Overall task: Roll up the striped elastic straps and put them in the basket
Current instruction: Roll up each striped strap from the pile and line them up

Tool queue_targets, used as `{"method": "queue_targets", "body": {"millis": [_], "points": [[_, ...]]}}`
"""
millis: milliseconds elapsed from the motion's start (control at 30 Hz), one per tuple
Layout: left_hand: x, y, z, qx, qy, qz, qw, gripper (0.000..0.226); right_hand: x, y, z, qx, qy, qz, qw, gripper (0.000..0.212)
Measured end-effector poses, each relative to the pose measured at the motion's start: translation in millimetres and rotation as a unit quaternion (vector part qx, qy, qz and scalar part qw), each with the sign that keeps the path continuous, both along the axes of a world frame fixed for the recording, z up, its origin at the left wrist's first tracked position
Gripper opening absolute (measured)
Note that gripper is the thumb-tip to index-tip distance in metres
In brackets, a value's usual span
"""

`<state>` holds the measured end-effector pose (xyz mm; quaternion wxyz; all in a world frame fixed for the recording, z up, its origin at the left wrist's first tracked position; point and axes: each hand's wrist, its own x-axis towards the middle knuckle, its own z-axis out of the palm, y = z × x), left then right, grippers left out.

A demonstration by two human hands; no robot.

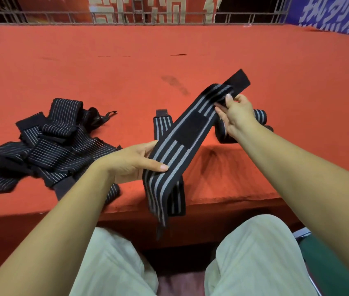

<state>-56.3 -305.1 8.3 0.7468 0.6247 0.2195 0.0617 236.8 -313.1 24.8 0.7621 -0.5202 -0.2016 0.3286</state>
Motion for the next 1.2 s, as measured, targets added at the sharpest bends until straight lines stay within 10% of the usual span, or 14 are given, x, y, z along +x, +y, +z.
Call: {"method": "queue_targets", "body": {"millis": [300,500,767,1200], "points": [[13,-13,-69,0.034,0.193,-0.003,0.981,0.016,-3,5,-12,-0.006,-0.169,-0.016,0.985,0.003],[21,-14,-93,-0.004,0.127,0.158,0.979,0.030,-20,4,-17,0.013,-0.212,0.027,0.977,0.005],[16,-14,-86,0.332,0.232,0.214,0.889,0.033,-39,4,-19,0.004,-0.240,0.079,0.968,0.013],[9,-19,-92,0.392,0.220,0.218,0.866,0.042,-43,18,-37,-0.010,-0.225,0.135,0.965,0.022]]}}
